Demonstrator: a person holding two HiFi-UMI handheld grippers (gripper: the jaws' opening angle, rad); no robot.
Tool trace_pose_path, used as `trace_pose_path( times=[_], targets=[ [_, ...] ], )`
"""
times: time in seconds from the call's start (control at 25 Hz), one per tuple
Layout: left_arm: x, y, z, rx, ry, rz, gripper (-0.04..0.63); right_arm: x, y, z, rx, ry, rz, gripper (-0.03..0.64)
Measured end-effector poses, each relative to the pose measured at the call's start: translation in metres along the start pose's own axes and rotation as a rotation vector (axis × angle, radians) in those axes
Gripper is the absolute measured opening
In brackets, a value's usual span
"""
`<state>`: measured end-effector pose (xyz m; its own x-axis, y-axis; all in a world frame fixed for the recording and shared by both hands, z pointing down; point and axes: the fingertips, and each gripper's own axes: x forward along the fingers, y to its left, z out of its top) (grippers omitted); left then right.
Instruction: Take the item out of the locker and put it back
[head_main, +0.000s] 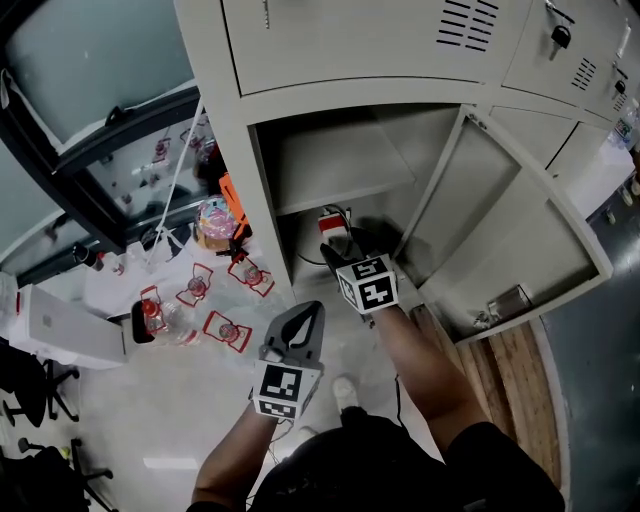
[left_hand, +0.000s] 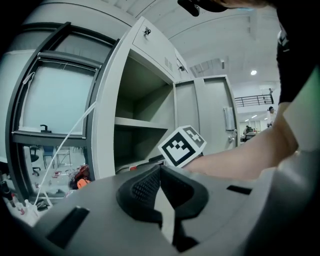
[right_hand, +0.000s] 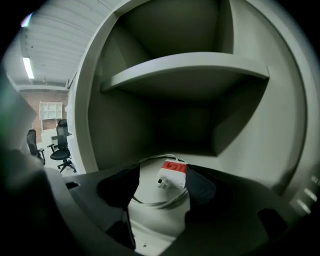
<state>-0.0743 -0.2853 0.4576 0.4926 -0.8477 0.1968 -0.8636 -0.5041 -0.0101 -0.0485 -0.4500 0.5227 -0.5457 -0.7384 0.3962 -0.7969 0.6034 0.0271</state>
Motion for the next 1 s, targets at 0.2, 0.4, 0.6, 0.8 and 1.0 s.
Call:
trace_pose_path(
  times=[0.2,0.4,0.6,0.8,1.0],
  targets=[
    [0.006,0.006,-0.006,-0.013,0.012,0.014,0.005,0.023,-0.012,-0.009,-0.007,0.068,-0.020,0.281],
    [0.010,0.012,-0.010,-0.023,0.017,0.027,0.005,0.036,-0.018,-0.013,-0.008,0.133,-0.033,0.290],
    [0.014,0.015,-0.008,-0.026,0.012,0.028,0.005,0.044,-0.020,-0.017,-0.012,0.188,-0.053,0.299],
    [0.015,0.015,-0.006,-0.031,0.009,0.026,0.005,0.051,-0.020,-0.017,0.030,0.231,-0.047,0.325],
    [0.012,0.017,-0.007,-0.034,0.008,0.025,0.005,0.060,-0.022,-0.024,0.003,0.279,-0.091,0.312]
  ],
)
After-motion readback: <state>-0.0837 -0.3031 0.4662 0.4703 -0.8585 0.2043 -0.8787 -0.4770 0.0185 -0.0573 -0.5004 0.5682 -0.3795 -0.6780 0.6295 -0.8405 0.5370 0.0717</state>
